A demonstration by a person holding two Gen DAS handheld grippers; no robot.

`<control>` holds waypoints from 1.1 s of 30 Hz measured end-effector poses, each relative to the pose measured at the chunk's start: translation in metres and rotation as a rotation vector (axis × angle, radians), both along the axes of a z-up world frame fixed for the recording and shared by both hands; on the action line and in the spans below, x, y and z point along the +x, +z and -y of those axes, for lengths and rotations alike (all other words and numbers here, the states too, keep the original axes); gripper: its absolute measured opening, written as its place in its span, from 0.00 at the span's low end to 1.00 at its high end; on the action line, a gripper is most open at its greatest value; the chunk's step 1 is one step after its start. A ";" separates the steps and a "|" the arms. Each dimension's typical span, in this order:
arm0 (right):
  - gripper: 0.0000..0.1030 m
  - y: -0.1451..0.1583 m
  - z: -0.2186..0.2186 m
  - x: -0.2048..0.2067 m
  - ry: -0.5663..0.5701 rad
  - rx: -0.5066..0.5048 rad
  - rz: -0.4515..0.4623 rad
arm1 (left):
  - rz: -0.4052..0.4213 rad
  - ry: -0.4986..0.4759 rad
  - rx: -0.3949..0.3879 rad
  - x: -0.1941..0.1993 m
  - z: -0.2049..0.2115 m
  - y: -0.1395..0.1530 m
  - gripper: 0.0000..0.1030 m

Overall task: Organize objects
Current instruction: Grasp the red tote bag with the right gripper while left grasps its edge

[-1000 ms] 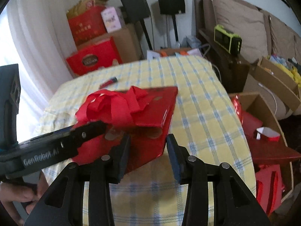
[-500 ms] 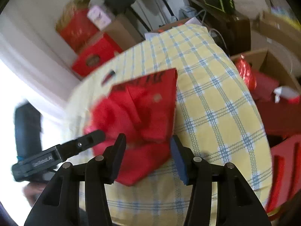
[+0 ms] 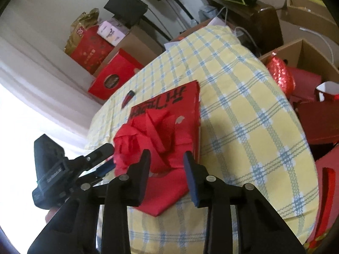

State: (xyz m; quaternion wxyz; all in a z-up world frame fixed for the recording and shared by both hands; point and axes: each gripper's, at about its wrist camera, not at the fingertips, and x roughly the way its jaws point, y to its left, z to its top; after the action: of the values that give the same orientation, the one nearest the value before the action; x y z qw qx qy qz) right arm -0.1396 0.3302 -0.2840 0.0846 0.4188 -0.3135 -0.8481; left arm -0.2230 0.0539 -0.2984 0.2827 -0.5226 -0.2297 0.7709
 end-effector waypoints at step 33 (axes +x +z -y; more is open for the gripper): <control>0.12 0.027 0.029 -0.001 -0.067 0.371 -0.131 | -0.256 0.048 -0.122 0.010 -0.009 0.019 0.23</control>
State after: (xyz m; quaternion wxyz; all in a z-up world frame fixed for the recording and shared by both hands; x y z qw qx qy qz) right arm -0.1406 0.3011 -0.2570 -0.0023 0.3606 -0.1593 -0.9190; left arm -0.2126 0.0626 -0.2794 0.2590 -0.4304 -0.1569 0.8503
